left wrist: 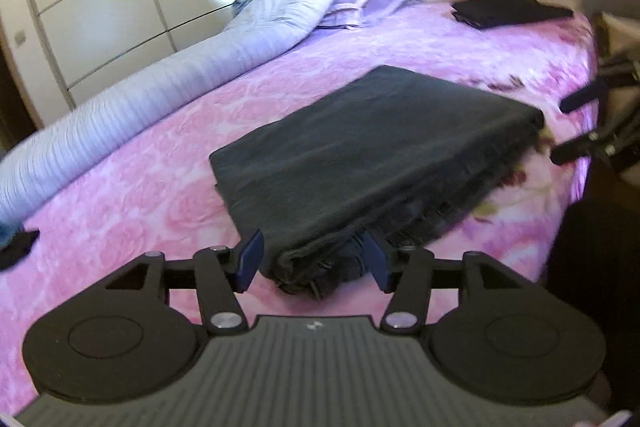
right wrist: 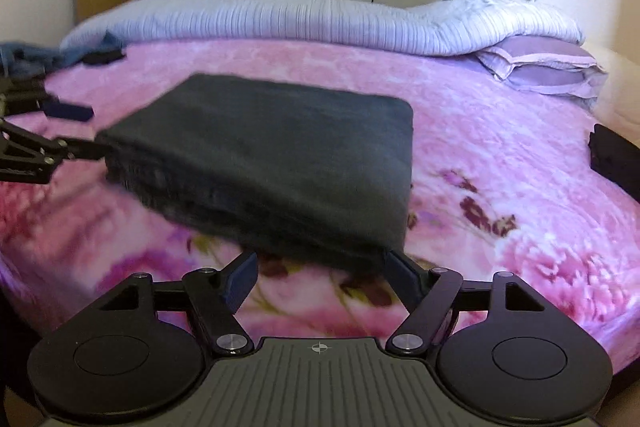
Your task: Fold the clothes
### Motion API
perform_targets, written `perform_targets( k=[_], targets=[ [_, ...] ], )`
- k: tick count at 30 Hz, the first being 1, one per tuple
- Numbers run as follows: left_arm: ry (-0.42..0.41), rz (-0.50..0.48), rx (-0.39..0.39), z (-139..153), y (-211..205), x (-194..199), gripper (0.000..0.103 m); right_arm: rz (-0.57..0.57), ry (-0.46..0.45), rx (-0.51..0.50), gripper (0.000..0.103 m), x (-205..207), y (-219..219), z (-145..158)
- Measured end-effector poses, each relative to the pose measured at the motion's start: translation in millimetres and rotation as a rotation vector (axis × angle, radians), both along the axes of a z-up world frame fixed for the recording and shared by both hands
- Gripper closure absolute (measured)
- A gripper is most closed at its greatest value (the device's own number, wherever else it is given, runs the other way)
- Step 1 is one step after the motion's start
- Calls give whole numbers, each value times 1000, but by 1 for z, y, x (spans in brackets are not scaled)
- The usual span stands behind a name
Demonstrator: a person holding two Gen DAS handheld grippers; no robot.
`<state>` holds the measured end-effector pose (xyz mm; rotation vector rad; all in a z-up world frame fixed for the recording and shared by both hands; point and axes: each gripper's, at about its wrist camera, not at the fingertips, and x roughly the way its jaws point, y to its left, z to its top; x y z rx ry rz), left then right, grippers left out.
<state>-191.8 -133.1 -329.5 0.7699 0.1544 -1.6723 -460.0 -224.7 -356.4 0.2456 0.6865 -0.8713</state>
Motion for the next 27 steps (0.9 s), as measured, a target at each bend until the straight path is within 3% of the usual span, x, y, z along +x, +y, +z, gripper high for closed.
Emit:
perform_targets(
  k=[9,12,16,21,24,27],
  targets=[
    [-230,-79,-91,-16,15,-17,23,4,63,23,29,2,2,-9],
    [-292,-99,-123,-21,18,-20,23,11,96,-13,29,4,3,-10],
    [-341,-118,-116,-30,16,-23,21,95,198,-211,29,12,21,-13],
    [-407,-154,-113,-43,11,-30,21,335,434,-465,29,34,43,-43],
    [-435,-175,-125,-47,8,-34,20,426,529,-534,29,48,38,-64],
    [-465,-207,-143,-50,3,-39,16,476,569,-584,29,59,27,-73]
  ],
)
